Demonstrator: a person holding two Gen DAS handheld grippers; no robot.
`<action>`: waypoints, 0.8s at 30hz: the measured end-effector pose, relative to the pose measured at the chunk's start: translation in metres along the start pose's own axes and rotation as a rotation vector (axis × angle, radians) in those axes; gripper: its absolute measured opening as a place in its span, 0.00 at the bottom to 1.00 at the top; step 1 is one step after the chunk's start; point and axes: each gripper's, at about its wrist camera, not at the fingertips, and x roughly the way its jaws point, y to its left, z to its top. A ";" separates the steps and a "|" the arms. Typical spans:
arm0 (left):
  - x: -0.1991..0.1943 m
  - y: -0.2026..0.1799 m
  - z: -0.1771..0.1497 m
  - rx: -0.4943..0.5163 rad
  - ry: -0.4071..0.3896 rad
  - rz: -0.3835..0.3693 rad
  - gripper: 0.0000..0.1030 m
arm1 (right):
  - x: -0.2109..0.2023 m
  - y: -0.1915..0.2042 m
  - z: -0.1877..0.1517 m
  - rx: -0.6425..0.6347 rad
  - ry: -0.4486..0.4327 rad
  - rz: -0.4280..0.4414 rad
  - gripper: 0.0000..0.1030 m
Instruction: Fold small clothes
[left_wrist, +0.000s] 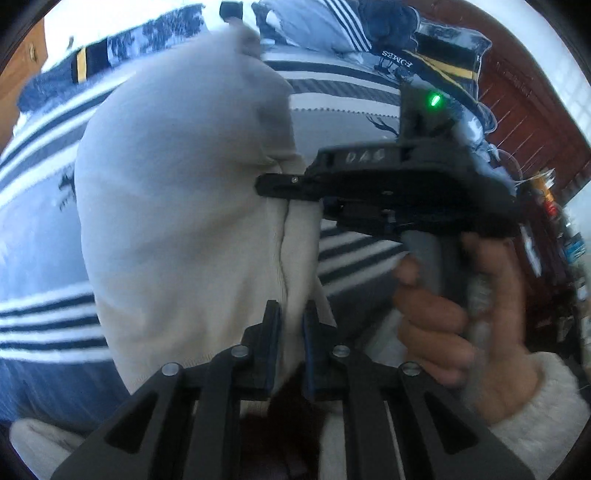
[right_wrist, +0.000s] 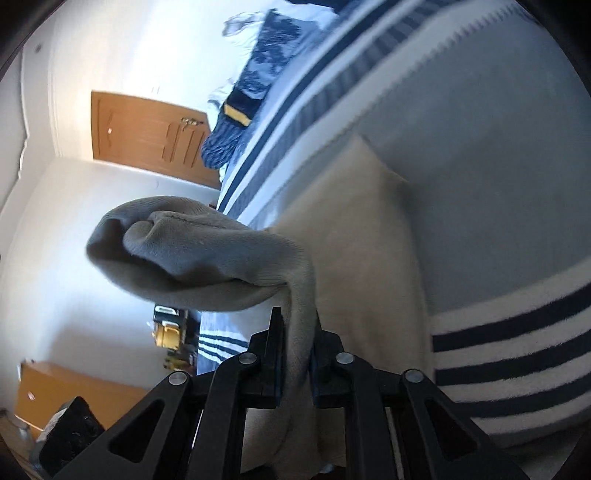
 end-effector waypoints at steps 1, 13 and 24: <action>-0.010 0.002 -0.002 -0.010 -0.024 -0.015 0.16 | -0.002 -0.011 0.000 0.029 -0.009 -0.026 0.15; -0.033 0.062 0.058 -0.097 -0.100 0.091 0.43 | -0.051 -0.007 -0.061 -0.033 -0.050 -0.195 0.59; 0.036 0.107 0.131 -0.196 -0.051 0.107 0.35 | -0.025 -0.005 -0.080 -0.162 0.085 -0.417 0.11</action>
